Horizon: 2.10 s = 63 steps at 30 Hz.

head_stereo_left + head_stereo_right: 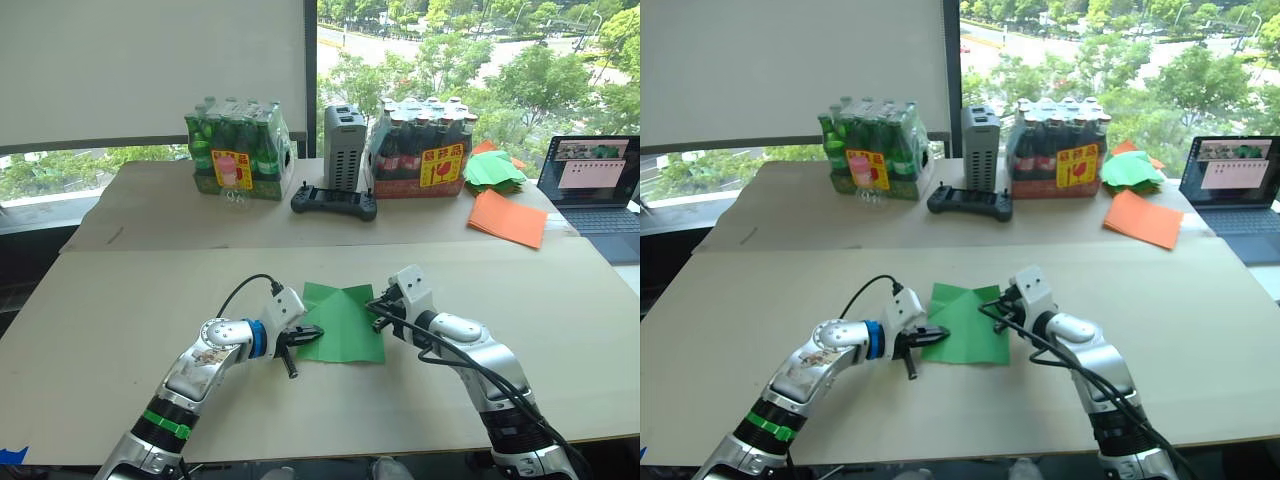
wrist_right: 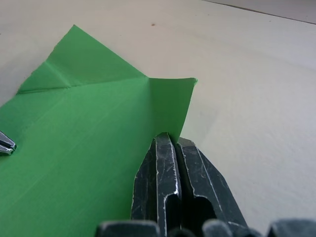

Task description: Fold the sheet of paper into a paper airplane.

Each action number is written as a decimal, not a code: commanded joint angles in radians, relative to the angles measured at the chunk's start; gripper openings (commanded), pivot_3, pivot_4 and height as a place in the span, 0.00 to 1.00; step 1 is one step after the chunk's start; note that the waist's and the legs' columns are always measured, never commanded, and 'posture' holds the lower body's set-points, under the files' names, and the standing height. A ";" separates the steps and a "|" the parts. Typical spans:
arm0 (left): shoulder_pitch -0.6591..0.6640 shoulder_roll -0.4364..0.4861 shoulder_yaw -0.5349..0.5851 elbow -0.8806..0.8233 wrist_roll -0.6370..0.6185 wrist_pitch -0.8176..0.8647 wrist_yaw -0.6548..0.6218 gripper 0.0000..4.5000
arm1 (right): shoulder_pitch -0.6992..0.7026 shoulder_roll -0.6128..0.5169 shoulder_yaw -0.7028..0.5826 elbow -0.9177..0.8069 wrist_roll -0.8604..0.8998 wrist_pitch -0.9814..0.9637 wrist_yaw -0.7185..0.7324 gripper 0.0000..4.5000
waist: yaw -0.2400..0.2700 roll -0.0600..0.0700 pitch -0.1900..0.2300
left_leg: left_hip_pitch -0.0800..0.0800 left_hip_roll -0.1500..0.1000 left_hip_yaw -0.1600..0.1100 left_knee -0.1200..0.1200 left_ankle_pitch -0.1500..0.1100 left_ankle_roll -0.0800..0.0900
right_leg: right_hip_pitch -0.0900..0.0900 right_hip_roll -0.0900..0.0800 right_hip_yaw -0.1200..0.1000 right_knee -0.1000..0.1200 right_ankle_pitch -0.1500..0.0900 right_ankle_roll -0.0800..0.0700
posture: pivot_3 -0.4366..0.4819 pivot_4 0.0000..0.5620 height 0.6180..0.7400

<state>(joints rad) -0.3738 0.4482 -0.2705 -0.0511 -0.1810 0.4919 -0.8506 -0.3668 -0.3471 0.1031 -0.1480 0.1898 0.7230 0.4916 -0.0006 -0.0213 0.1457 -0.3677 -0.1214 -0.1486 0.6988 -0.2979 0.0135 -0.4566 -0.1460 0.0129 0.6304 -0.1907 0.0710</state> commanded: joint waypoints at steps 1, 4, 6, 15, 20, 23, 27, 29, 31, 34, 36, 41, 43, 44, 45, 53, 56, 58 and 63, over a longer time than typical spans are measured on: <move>0.009 0.017 0.019 -0.052 -0.012 0.020 -0.002 0.00 | 0.023 -0.021 0.023 -0.071 -0.006 -0.072 0.031 0.01 | -0.001 0.000 0.000 | 0.000 0.000 0.000 0.000 0.000 0.000 | 0.000 0.000 0.000 0.000 0.000 0.000 | 0.48 0.27 0.73; 0.021 0.033 0.041 -0.097 -0.033 0.054 0.000 0.00 | 0.062 -0.034 0.059 -0.134 -0.018 -0.122 0.050 0.01 | -0.005 0.000 0.000 | 0.000 0.000 0.000 0.000 0.000 0.000 | 0.000 0.000 0.000 0.000 0.000 0.000 | 0.48 0.27 0.73; 0.031 0.044 0.058 -0.128 -0.049 0.078 0.000 0.00 | 0.088 -0.046 0.087 -0.173 -0.042 -0.151 0.047 0.01 | -0.010 0.000 0.000 | 0.000 0.000 0.000 0.000 0.000 0.000 | -0.001 0.000 0.000 0.000 0.000 0.000 | 0.48 0.27 0.73; 0.047 0.067 0.077 -0.156 -0.075 0.127 0.004 0.00 | 0.154 -0.094 0.233 -0.260 -0.234 -0.275 -0.002 0.01 | -0.011 0.000 0.000 | 0.000 0.000 0.000 0.000 0.000 0.000 | -0.001 0.000 0.000 0.001 0.000 0.000 | 0.48 0.27 0.73; 0.045 0.087 0.065 -0.130 -0.057 0.127 -0.003 0.00 | 0.174 -0.129 0.312 -0.284 -0.341 -0.338 0.000 0.01 | -0.011 0.000 0.000 | 0.000 0.000 0.000 0.000 0.000 0.000 | -0.001 0.000 0.000 0.000 0.000 0.000 | 0.48 0.27 0.73; 0.028 0.091 0.062 -0.112 -0.055 0.124 -0.005 0.00 | 0.172 -0.136 0.344 -0.283 -0.406 -0.346 -0.005 0.01 | -0.011 0.000 0.000 | 0.000 0.000 0.000 0.000 0.000 -0.001 | -0.001 0.000 0.000 0.000 0.000 0.000 | 0.48 0.27 0.73; -0.016 0.086 0.051 -0.074 -0.043 0.114 -0.004 0.00 | 0.167 -0.133 0.374 -0.287 -0.476 -0.342 -0.005 0.01 | -0.011 0.000 0.000 | 0.000 0.000 0.000 0.000 0.000 -0.001 | -0.001 0.000 0.000 0.001 0.000 0.000 | 0.48 0.27 0.73; -0.044 0.073 0.050 -0.064 -0.050 0.118 -0.005 0.00 | 0.169 -0.130 0.383 -0.290 -0.506 -0.332 -0.006 0.01 | -0.010 0.000 0.000 | 0.000 0.000 0.000 0.001 0.000 -0.001 | 0.000 0.000 0.000 0.001 0.000 0.000 | 0.48 0.27 0.73; -0.067 0.062 0.042 -0.055 -0.051 0.120 -0.005 0.00 | 0.171 -0.121 0.390 -0.293 -0.524 -0.325 -0.002 0.01 | -0.010 0.000 0.000 | 0.000 0.000 0.000 0.001 0.000 -0.001 | 0.000 0.000 0.000 0.001 0.000 0.000 | 0.48 0.27 0.73; -0.087 0.049 0.017 -0.029 -0.034 0.102 -0.009 0.00 | 0.177 -0.110 0.402 -0.297 -0.553 -0.317 0.004 0.01 | -0.010 0.000 0.000 | 0.000 0.000 0.000 0.001 0.000 -0.001 | 0.000 0.000 0.000 0.001 0.000 0.000 | 0.48 0.27 0.73; -0.096 0.042 0.005 -0.012 -0.024 0.093 -0.008 0.00 | 0.178 -0.103 0.404 -0.299 -0.568 -0.312 0.009 0.01 | -0.012 0.000 0.000 | 0.000 0.000 0.000 0.001 0.000 -0.001 | 0.000 0.000 0.000 0.001 0.000 0.000 | 0.48 0.27 0.73; -0.126 0.013 -0.013 0.025 -0.003 0.084 -0.003 0.00 | 0.181 -0.089 0.401 -0.301 -0.593 -0.298 0.020 0.01 | -0.011 0.000 0.000 | 0.000 0.000 0.000 0.001 0.000 -0.001 | 0.000 0.001 0.000 0.001 0.000 0.000 | 0.48 0.27 0.73; -0.132 0.009 -0.019 0.039 0.009 0.071 -0.003 0.00 | 0.183 -0.086 0.400 -0.302 -0.602 -0.289 0.025 0.01 | -0.011 0.000 0.000 | 0.000 0.000 0.000 0.002 0.000 -0.001 | 0.000 0.000 0.000 0.001 0.000 0.000 | 0.48 0.27 0.73; -0.137 0.005 -0.014 0.043 0.009 0.067 0.000 0.00 | 0.184 -0.086 0.399 -0.301 -0.607 -0.289 0.026 0.01 | -0.010 0.000 0.000 | 0.000 0.000 0.000 0.002 0.000 -0.001 | 0.000 0.000 0.000 0.001 0.000 0.000 | 0.48 0.27 0.73; -0.141 0.001 -0.008 0.046 0.008 0.065 0.003 0.00 | 0.186 -0.086 0.398 -0.301 -0.611 -0.289 0.028 0.01 | -0.010 0.000 0.000 | 0.000 0.000 0.000 0.002 0.000 -0.001 | 0.000 0.001 0.000 0.001 0.000 0.000 | 0.48 0.27 0.73; -0.149 0.004 -0.028 0.077 0.032 0.045 -0.015 0.00 | 0.181 -0.081 0.404 -0.299 -0.631 -0.298 0.044 0.01 | -0.011 0.000 0.000 | 0.000 0.000 0.000 0.002 0.000 -0.001 | 0.000 0.001 0.000 0.001 0.000 0.000 | 0.48 0.27 0.73; -0.152 -0.022 -0.042 0.104 0.043 0.035 -0.004 0.00 | 0.174 -0.076 0.402 -0.293 -0.642 -0.301 0.043 0.01 | -0.011 0.000 0.000 | 0.000 0.000 0.000 0.003 0.000 -0.001 | 0.000 0.000 0.000 0.001 0.000 0.000 | 0.48 0.27 0.73; -0.154 -0.032 -0.046 0.127 0.057 0.026 0.003 0.00 | 0.173 -0.071 0.400 -0.294 -0.645 -0.301 0.047 0.01 | -0.011 0.000 0.000 | 0.000 0.000 0.000 0.003 0.000 -0.001 | 0.000 0.001 0.000 0.001 0.000 0.000 | 0.48 0.27 0.73; -0.146 -0.033 -0.054 0.155 0.079 0.001 -0.003 0.00 | 0.177 -0.069 0.379 -0.329 -0.631 -0.287 0.081 0.27 | -0.011 0.000 0.000 | 0.000 0.000 0.000 0.003 0.000 -0.001 | 0.000 0.000 0.000 0.002 0.000 0.000 | 0.48 0.27 0.73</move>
<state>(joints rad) -0.5190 0.4120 -0.3124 0.0898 -0.1208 0.4989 -0.8497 -0.1847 -0.4185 0.5001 -0.4120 -0.4491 0.4264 0.5566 -0.0113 -0.0215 0.1456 -0.3680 -0.1216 -0.1484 0.7023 -0.2974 0.0127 -0.4564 -0.1455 0.0130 0.6325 -0.1908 0.0710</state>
